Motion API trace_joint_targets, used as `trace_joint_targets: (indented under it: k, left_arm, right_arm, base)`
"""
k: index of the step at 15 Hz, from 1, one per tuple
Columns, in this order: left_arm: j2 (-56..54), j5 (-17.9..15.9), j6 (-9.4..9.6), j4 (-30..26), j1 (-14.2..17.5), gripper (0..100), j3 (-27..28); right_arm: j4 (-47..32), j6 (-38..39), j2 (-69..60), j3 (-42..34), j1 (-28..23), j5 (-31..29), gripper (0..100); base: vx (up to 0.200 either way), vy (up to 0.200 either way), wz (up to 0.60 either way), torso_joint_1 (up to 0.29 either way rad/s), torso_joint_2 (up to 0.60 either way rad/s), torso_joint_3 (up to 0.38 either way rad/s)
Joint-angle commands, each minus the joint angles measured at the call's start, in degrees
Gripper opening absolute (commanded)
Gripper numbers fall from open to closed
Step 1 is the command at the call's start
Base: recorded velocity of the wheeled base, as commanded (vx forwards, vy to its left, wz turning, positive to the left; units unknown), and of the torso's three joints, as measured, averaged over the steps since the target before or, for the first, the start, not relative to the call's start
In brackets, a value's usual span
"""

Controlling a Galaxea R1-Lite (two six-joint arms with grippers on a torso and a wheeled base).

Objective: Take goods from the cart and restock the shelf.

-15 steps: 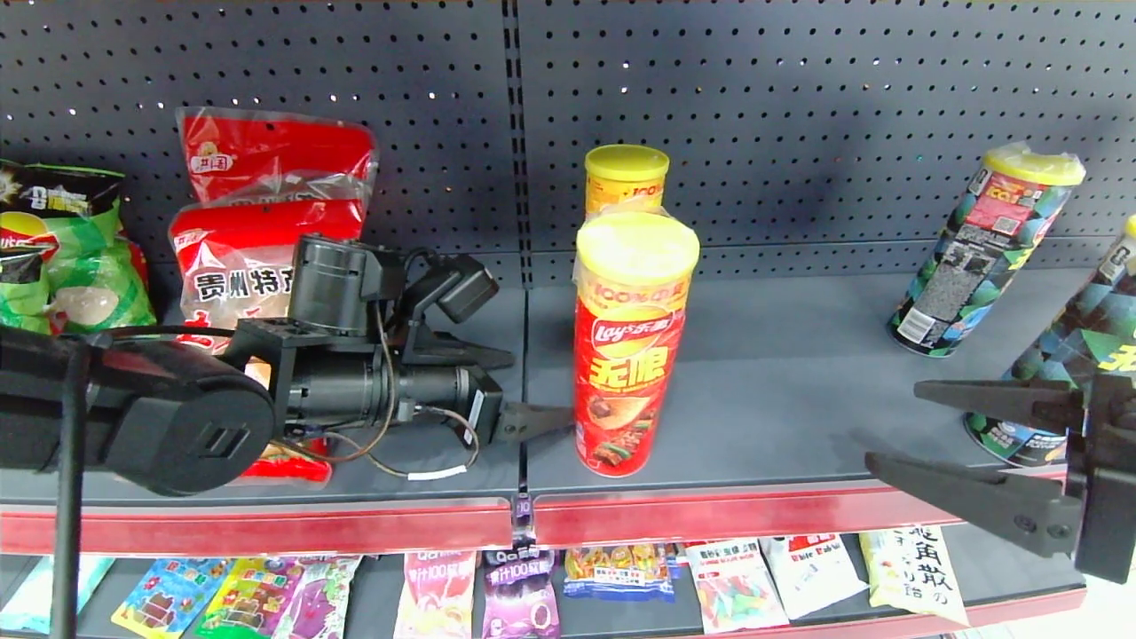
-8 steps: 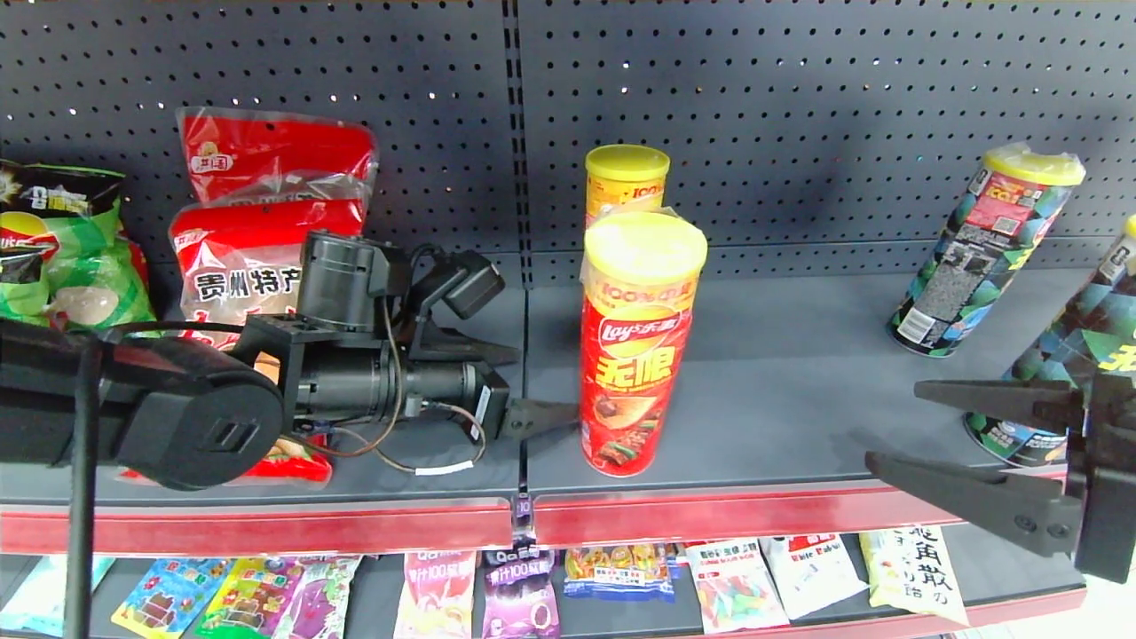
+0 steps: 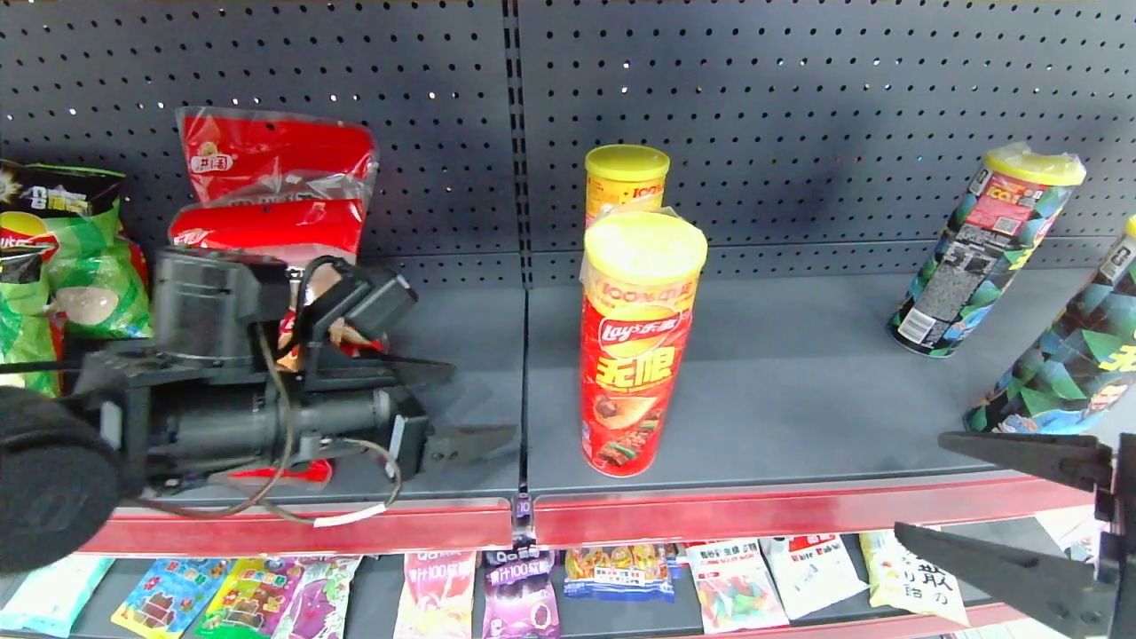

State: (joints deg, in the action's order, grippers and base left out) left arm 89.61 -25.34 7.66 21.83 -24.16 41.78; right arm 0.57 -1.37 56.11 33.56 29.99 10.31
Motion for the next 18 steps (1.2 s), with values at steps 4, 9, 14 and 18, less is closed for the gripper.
trace_joint_targets:
  k: [4,9,14,18]
  left_arm:
    - [-42.94,15.41,-6.07,-12.25,10.28,100,-22.27]
    - [-70.1,30.09,-14.69,-43.81,11.07,100,-24.11]
    - [-79.07,34.22,-16.71,-44.42,19.5,100,-29.56]
    - [-84.6,27.98,-13.28,-32.64,18.36,100,-34.75]
  right_arm:
    - [-5.93,-0.13,-29.57,-14.58,-5.82,-15.32,100]
    - [-33.71,0.05,-50.14,-10.8,-23.66,-22.53,100]
    - [-33.18,-0.39,-53.74,-15.72,-30.34,-22.18,100]
    - [-23.16,-1.97,-56.11,-21.61,-29.81,-22.27,100]
  base:
    - [0.0,0.0,0.0,0.0,0.0,0.0]
    - [0.0,0.0,0.0,0.0,0.0,0.0]
    - [0.0,0.0,0.0,0.0,0.0,0.0]
    - [0.0,0.0,0.0,0.0,0.0,0.0]
